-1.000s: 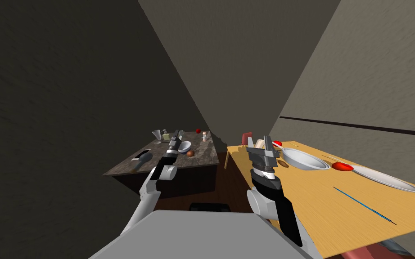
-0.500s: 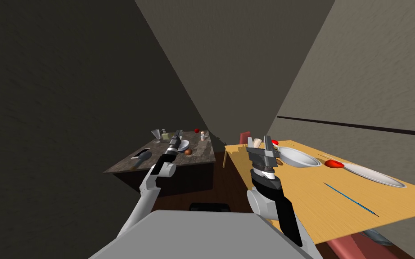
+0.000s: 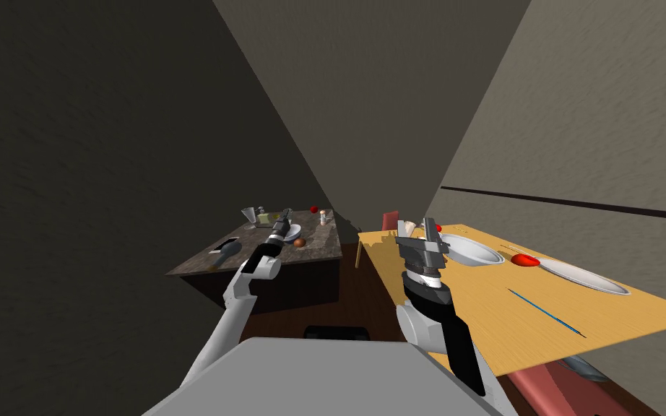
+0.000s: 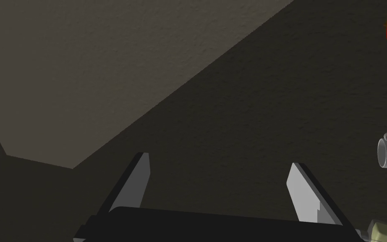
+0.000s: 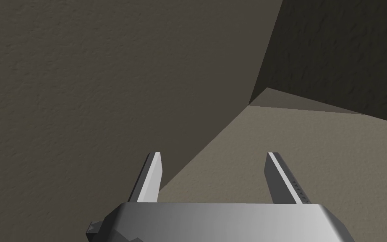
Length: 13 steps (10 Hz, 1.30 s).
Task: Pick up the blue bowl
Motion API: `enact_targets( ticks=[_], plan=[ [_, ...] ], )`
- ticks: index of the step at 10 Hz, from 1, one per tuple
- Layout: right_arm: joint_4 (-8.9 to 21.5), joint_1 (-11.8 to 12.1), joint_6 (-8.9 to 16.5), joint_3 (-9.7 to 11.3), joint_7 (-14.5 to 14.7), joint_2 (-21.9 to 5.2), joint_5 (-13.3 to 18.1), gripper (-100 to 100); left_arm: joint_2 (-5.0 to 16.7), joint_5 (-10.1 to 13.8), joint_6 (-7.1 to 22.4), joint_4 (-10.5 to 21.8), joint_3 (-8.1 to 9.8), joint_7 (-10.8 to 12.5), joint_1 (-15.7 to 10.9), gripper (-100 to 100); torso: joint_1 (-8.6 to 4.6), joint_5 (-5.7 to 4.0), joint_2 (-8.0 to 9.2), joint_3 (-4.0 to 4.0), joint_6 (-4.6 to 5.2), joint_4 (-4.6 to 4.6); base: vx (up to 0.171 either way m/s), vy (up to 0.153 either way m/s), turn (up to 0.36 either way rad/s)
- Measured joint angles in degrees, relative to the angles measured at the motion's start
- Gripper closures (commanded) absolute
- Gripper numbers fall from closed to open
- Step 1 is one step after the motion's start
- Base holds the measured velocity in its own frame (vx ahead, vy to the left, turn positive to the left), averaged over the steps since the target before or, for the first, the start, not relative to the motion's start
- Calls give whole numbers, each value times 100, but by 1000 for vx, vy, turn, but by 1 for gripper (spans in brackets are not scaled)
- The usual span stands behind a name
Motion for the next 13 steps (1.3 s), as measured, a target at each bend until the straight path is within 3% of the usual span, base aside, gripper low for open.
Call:
enact_targets(
  ticks=[13],
  plan=[
    [0,0,0,0,0,0,0,0,372,394,2069,296,457,-185,-558,-100,15,3,-7,-4,-2,-2,-26,-42,-18]
  ],
)
